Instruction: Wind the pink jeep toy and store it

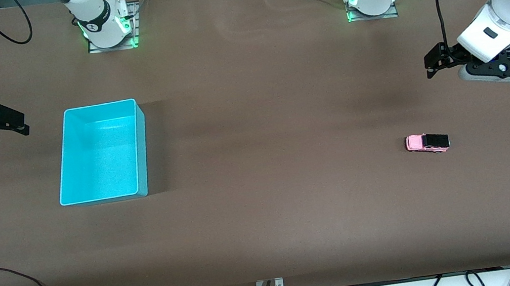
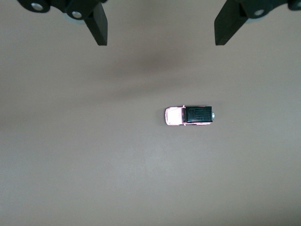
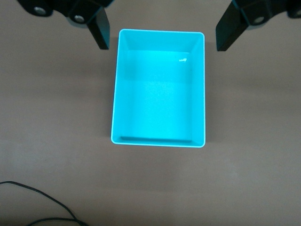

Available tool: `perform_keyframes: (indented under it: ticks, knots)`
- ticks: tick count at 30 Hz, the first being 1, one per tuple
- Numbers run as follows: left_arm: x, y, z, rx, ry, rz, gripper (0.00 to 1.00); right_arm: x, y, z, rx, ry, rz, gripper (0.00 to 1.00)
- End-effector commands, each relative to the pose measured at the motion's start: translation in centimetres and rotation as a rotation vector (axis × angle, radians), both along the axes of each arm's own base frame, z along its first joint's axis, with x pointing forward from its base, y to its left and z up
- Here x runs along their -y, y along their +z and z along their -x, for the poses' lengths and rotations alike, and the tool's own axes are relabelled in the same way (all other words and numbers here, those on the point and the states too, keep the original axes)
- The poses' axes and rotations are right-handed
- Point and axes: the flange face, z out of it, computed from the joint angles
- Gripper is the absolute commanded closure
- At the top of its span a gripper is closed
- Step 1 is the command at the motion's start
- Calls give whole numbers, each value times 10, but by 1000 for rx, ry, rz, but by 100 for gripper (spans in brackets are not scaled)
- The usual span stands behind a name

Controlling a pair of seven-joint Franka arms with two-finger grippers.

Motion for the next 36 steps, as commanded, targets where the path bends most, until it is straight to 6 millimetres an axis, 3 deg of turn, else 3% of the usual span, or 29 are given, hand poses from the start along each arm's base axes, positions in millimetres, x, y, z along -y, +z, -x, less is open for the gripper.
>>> perform_keyframes:
  ticks: [1,36]
  knots:
    - [-6,7,-2,-5,-14,27,0,0,7,5,-21,-2,0,0]
    - [-4,9,-6,1,-11,28,0,1,8,5,-18,-4,0,0]
